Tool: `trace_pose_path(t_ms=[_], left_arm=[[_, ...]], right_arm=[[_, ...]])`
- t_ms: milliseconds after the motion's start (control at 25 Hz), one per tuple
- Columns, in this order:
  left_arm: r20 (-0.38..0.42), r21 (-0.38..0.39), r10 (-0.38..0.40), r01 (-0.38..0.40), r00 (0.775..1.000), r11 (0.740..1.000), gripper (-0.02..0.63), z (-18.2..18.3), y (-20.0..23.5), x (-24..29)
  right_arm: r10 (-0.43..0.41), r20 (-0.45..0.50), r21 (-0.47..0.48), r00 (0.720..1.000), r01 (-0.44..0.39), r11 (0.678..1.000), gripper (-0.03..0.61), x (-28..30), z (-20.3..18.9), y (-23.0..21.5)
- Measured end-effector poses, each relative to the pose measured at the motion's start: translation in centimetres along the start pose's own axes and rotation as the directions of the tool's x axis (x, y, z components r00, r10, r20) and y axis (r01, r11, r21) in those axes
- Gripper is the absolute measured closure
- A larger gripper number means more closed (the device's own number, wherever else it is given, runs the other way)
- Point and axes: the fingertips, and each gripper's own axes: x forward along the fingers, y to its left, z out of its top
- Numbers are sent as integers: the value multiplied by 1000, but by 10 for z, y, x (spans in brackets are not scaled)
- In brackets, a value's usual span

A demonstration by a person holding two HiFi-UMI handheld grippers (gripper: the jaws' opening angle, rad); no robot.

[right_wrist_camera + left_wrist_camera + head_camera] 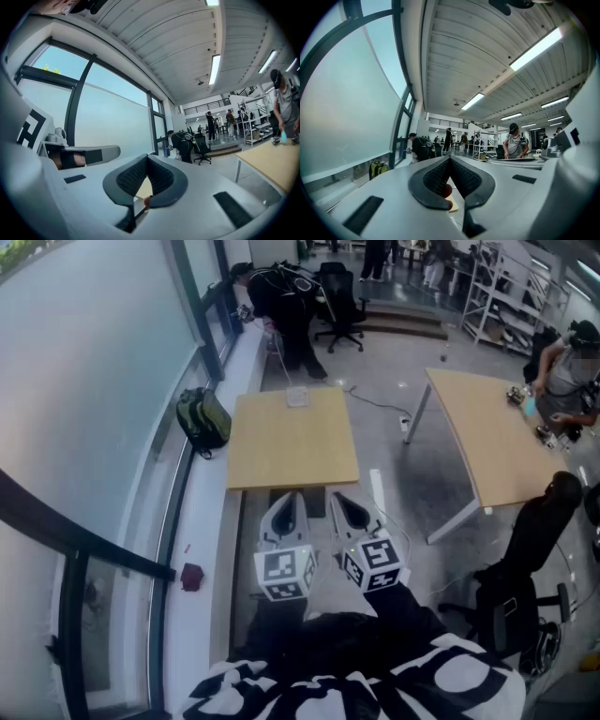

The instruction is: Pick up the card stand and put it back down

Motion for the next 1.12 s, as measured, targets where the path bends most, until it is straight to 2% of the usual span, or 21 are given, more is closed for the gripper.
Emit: trace_pose_path(t_ms=[280, 440, 680, 880, 1120], left_arm=[[-24, -33, 39, -40, 999, 999, 615, -11, 15, -8], [-41, -37, 49, -50, 998, 998, 615, -15, 6, -7], [-37, -28, 88, -89, 995, 996, 615, -14, -1, 4], [-44, -41, 78, -80, 996, 996, 615, -21, -28, 26], [-58, 5, 47, -47, 997, 999, 615, -26, -66, 47]], right_arm=[[-11, -28, -3, 1000, 11, 1000, 558, -9, -12, 2], [2, -25, 36, 1000, -1, 999, 558, -10, -10, -6], [73, -18, 52, 997, -72, 996, 557, -3, -5, -11], [81, -23, 36, 996, -80, 996, 557, -13, -6, -35], [47, -20, 83, 999, -45, 996, 557, -21, -8, -78]])
